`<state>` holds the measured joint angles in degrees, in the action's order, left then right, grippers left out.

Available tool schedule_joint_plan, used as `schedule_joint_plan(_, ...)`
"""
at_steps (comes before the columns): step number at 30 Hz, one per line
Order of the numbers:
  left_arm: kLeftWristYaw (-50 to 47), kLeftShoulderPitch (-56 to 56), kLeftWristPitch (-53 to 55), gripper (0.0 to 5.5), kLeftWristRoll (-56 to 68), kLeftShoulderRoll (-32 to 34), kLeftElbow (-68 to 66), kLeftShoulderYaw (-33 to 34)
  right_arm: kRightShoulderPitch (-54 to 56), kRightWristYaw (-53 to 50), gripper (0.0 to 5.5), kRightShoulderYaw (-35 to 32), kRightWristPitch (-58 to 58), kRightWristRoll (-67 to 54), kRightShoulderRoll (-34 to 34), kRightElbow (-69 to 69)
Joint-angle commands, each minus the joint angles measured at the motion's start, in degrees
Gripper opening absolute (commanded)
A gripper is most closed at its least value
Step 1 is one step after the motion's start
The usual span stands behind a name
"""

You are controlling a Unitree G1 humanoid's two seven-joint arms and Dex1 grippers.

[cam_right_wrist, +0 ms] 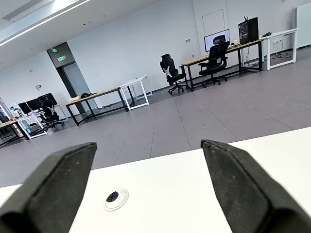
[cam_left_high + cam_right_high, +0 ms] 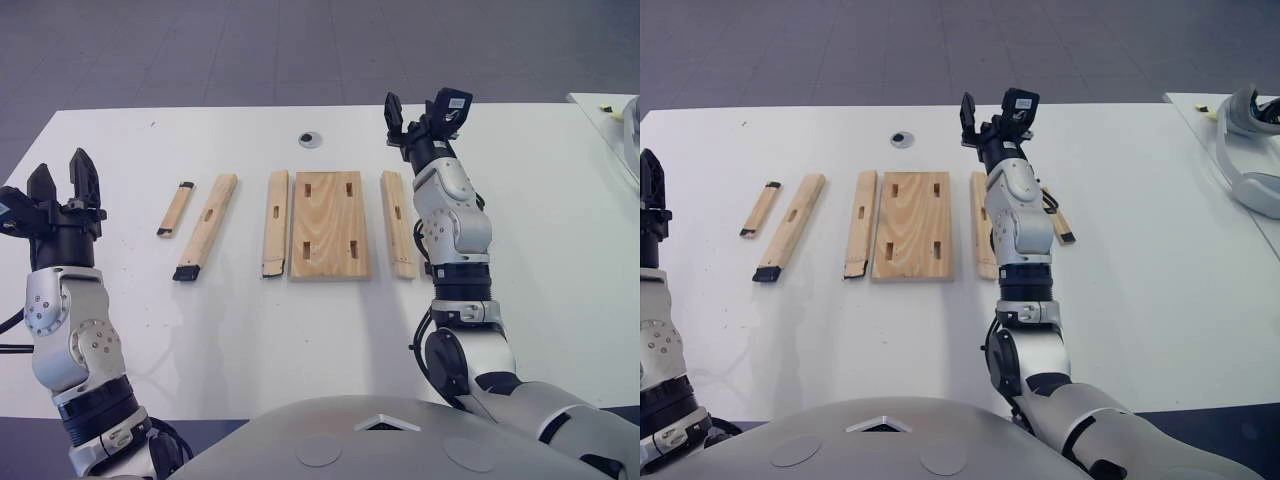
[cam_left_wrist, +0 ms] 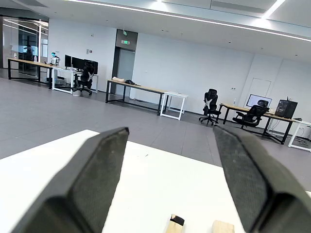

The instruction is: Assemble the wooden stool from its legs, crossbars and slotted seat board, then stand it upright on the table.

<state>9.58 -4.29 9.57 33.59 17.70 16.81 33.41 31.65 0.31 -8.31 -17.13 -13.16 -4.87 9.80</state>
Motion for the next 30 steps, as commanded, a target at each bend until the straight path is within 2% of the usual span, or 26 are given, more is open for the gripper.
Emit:
schedule_joint_plan(1, 1.2, -1.0, 0.3, 3.22, -0.5, 1.5, -0.3, 0.3, 1.1, -0.5, 4.02, 0.2, 0.1, -0.1, 0.2, -0.3)
schedule_joint_plan(6, 3.5, -1.3, 0.5, 3.22, -2.9, 4.0, -2.0, -1.2, 0.5, -0.7, 4.02, 0.4, 0.1, 0.0, -0.1, -0.8)
schedule_joint_plan(9, 8.5, 0.0, 0.7, 3.22, -6.1, 9.3, -7.3, -3.4, 0.3, -0.9, 4.02, 0.6, 0.0, -0.1, -0.2, -1.0)
schedule_joint_plan(18, 31.2, 15.5, 4.8, 3.22, -13.8, 25.1, -42.8, -15.4, -0.1, -1.3, 4.02, 1.0, 0.5, -0.2, -0.6, -0.9)
schedule_joint_plan(22, 37.5, 19.6, 5.3, 3.22, -19.0, 26.5, -55.5, -21.6, -0.2, -1.5, 4.02, 0.8, 0.6, -0.3, -0.5, -1.2)
schedule_joint_plan(27, 36.8, 20.8, 4.5, 3.22, -24.6, 25.6, -66.5, -26.2, 0.0, -1.6, 4.02, 0.7, 0.4, -0.2, 0.0, -1.5)
schedule_joint_plan(30, 33.7, 22.2, 3.5, 2.72, -26.5, 24.7, -71.6, -27.1, -0.1, -1.7, 4.06, 0.8, 0.4, 0.0, 0.1, -1.7)
